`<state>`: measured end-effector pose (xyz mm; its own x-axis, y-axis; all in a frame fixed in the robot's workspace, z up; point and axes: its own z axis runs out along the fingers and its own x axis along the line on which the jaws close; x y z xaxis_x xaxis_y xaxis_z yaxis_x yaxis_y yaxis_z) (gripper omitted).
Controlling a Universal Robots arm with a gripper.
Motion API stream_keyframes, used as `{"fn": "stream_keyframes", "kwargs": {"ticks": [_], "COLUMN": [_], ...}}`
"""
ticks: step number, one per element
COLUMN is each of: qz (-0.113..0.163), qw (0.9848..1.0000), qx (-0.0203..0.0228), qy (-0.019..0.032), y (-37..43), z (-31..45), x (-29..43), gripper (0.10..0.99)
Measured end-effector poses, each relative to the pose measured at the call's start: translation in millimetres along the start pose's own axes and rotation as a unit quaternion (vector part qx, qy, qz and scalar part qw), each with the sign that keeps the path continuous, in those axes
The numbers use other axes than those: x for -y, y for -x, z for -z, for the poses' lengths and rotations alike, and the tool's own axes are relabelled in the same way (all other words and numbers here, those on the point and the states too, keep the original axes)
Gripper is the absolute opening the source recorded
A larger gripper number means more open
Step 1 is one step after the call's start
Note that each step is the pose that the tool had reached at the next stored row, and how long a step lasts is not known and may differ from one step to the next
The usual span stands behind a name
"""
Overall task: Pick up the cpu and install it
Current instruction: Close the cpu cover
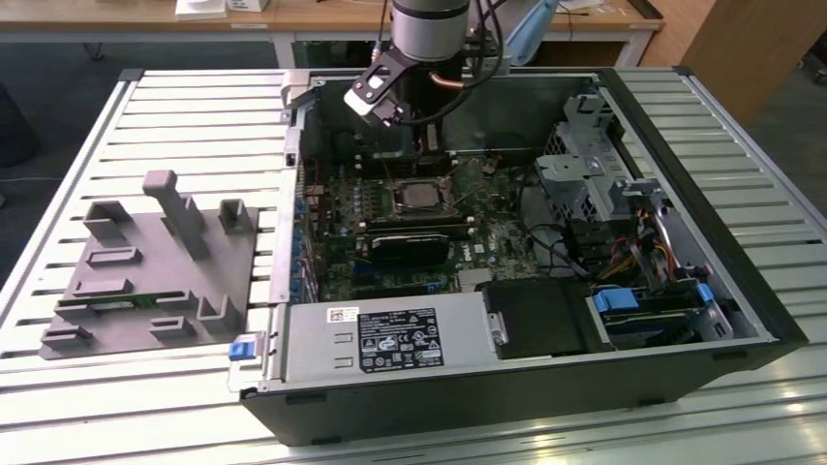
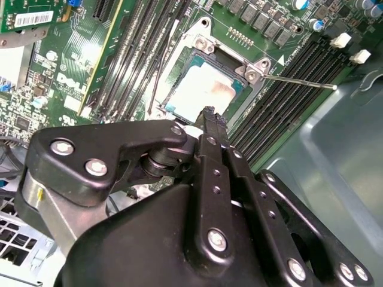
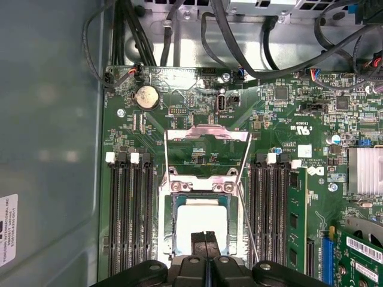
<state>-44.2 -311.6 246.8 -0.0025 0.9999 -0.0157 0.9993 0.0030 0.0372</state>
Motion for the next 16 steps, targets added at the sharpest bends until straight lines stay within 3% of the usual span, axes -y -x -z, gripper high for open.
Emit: {"fn": "stream_keyframes", "kwargs": {"ticks": [16], "qz": [0.000], "qw": [1.0000], "qx": [0.0000], "qy": [0.0000], "y": [0.1], "z": [3.3], "x": [-0.1], "gripper": [0.106]}}
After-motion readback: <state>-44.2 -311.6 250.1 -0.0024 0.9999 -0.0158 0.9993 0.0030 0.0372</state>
